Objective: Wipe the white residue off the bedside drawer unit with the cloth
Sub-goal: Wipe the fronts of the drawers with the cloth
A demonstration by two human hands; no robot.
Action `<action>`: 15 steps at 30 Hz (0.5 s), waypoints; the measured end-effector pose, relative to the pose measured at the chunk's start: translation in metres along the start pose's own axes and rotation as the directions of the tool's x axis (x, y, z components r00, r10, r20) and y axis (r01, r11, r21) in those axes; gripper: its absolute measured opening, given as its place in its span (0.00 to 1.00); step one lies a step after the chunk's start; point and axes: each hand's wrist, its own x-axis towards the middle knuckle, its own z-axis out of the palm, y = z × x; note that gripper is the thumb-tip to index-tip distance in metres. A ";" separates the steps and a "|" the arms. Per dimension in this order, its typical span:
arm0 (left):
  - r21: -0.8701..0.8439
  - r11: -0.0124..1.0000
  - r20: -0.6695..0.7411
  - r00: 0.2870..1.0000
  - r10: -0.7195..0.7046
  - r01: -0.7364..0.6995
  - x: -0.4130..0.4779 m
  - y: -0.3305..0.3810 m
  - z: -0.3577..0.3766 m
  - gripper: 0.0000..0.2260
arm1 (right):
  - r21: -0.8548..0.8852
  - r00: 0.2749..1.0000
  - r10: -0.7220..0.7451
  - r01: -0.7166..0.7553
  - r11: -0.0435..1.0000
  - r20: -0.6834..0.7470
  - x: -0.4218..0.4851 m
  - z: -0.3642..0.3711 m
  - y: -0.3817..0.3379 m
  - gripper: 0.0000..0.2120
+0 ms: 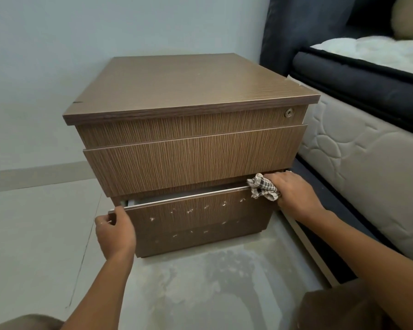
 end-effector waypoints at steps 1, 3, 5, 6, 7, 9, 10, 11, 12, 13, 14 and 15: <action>0.004 1.000 0.000 1.000 0.003 -0.003 0.000 0.000 0.000 0.11 | 0.014 1.000 -0.007 0.007 1.000 0.000 0.001 0.002 -0.001 0.18; 0.005 1.000 0.004 1.000 0.009 -0.009 -0.001 0.001 0.000 0.10 | 0.073 0.999 0.035 -0.035 0.997 -0.003 0.001 0.006 -0.005 0.20; -0.003 1.000 0.009 1.000 0.008 -0.008 -0.003 0.003 -0.001 0.10 | 0.130 0.998 0.061 -0.062 0.990 0.012 0.001 0.009 -0.009 0.21; -0.006 1.000 0.009 1.000 0.005 -0.005 -0.005 0.004 -0.001 0.10 | 0.152 0.998 0.064 -0.066 0.986 0.016 0.001 0.010 -0.012 0.21; -0.010 1.000 0.008 1.000 0.004 -0.004 -0.006 0.005 -0.002 0.10 | 0.169 0.998 0.059 -0.059 0.984 0.007 0.002 0.012 -0.016 0.20; -0.020 1.000 0.009 1.000 -0.002 0.003 -0.009 0.007 -0.003 0.10 | 0.179 0.999 0.037 -0.031 0.983 -0.031 0.004 0.016 -0.028 0.17; -0.025 1.000 0.012 1.000 -0.005 0.005 -0.009 0.008 -0.003 0.10 | 0.175 0.998 0.026 -0.017 0.984 -0.054 0.006 0.018 -0.037 0.16; -0.025 1.000 0.015 1.000 -0.004 0.005 -0.009 0.007 -0.004 0.11 | 0.173 0.997 0.025 -0.011 0.985 -0.079 0.008 0.021 -0.046 0.15; -0.026 1.000 0.022 1.000 -0.004 0.004 -0.010 0.006 -0.006 0.11 | 0.175 0.994 0.033 -0.015 0.984 -0.105 0.009 0.024 -0.057 0.14; -0.028 1.000 0.031 1.000 -0.002 0.003 -0.009 0.004 -0.007 0.12 | 0.177 0.991 0.044 -0.021 0.984 -0.128 0.011 0.028 -0.069 0.13; -0.037 0.999 0.041 0.999 0.002 0.000 -0.008 0.002 -0.009 0.12 | 0.175 0.988 0.051 -0.026 0.984 -0.143 0.012 0.032 -0.081 0.12; -0.046 0.999 0.049 0.999 0.006 -0.004 -0.006 0.000 -0.011 0.13 | 0.174 0.987 0.054 -0.027 0.984 -0.149 0.014 0.038 -0.094 0.11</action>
